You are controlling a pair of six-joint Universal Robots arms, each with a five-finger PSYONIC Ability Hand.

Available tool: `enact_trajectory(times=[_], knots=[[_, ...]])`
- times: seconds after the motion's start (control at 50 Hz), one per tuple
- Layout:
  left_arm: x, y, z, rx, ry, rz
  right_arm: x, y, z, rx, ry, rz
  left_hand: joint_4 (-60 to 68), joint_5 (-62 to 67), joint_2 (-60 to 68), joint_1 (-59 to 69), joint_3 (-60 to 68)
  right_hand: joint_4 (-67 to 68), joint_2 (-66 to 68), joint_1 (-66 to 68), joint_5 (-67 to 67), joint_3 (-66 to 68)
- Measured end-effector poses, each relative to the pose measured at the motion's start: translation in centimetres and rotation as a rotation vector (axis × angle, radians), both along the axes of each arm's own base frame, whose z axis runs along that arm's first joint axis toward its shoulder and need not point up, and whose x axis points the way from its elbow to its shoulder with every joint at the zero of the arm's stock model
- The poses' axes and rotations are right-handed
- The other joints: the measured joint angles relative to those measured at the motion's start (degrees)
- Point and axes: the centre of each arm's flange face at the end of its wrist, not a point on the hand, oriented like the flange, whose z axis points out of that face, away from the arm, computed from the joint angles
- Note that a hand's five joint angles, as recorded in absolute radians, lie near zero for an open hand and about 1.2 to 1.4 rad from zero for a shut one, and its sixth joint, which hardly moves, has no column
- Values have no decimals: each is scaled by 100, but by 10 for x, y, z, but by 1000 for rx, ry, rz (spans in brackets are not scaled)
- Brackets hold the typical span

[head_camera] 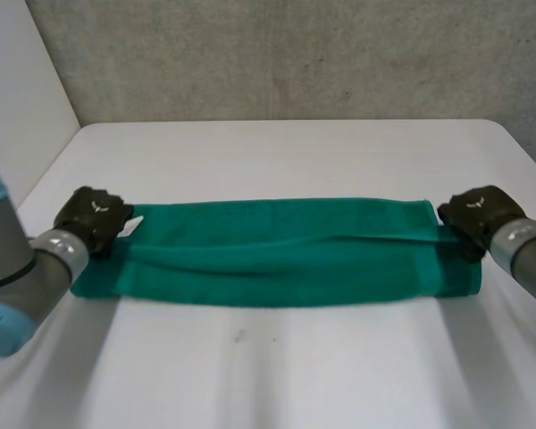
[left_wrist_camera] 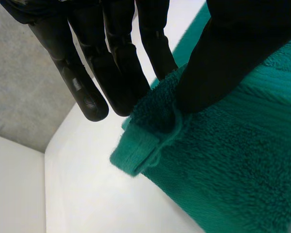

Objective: Fold the towel.

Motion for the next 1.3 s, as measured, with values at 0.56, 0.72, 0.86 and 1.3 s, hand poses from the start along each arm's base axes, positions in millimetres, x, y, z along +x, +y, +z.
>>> enact_trajectory(times=[0.56,0.72,0.86,1.3], knots=[[-41,-121,-44,-281,59,-73,44,-115,-51,-216,1,-130,2,0,0,0,0,1,0,0,0,0],[-55,-112,-50,-304,82,-203,49,-115,-48,-221,-8,-130,-3571,-3513,-3559,-4078,-3513,-5030,-5037,-4203,-4866,-5024],[-59,-104,-33,-343,88,-225,46,-110,-6,-277,-88,-147,-5685,-5189,-5708,-5324,-5614,-5521,-5475,-4373,-5398,-5596],[-31,-38,8,-294,76,-100,14,-26,-13,12,-178,-100,-5685,-5189,-5710,-5324,-5614,-5515,-5459,-4368,-5397,-5585]])
